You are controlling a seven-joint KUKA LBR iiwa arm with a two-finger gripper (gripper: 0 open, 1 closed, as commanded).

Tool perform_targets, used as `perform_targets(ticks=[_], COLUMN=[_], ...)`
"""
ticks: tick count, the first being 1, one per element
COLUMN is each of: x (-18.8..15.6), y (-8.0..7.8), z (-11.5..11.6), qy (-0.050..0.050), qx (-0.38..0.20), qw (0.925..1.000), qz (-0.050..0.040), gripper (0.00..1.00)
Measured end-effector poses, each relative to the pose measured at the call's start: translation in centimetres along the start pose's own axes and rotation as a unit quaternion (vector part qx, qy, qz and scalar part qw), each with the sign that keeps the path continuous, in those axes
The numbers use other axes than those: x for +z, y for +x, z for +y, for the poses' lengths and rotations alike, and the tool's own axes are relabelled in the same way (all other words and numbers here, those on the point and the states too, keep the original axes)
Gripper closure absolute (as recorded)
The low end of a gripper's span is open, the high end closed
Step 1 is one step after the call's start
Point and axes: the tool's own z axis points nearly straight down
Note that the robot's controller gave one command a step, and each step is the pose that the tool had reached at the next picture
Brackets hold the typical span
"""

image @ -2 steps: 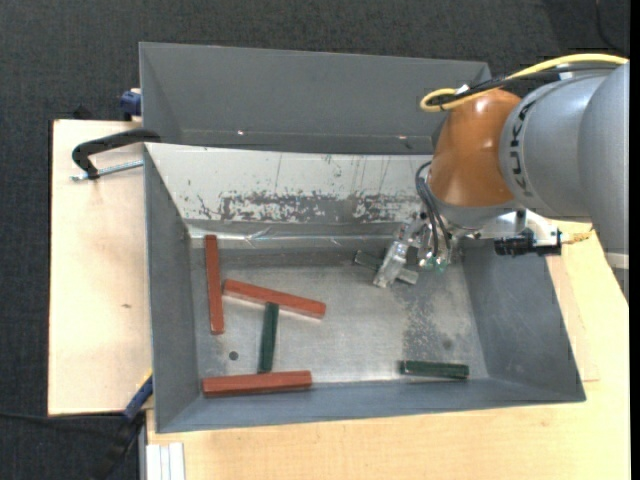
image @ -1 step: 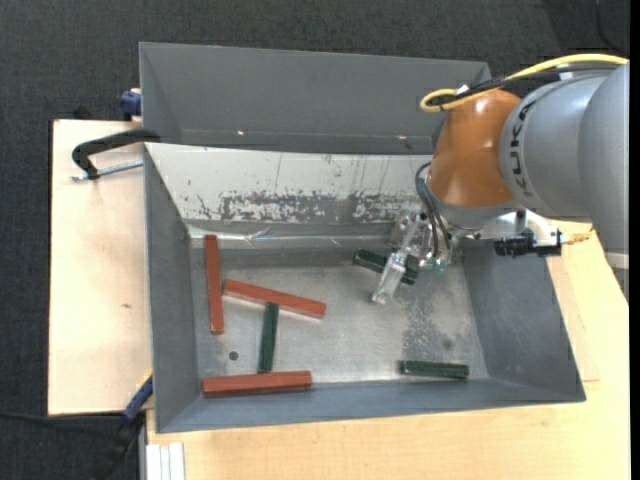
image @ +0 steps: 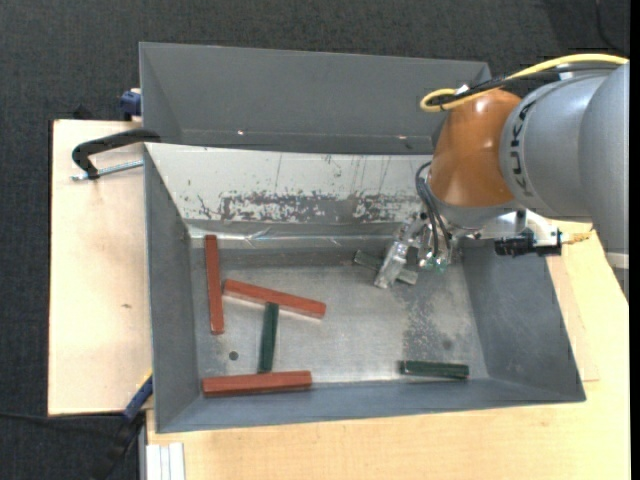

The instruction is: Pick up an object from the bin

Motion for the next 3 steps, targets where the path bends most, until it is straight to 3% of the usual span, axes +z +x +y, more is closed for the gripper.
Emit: perform_targets(ticks=[1, 2, 3], x=[0.02, 0.00, 0.01], y=[0.04, 0.00, 0.03], z=[-0.01, 0.00, -0.01], qy=[0.000, 0.000, 0.000], qx=[0.000, 0.000, 0.000], qw=[1.0000, 1.0000, 1.0000], qz=[0.0005, 0.0001, 0.0005], gripper=[0.00, 1.00, 0.00])
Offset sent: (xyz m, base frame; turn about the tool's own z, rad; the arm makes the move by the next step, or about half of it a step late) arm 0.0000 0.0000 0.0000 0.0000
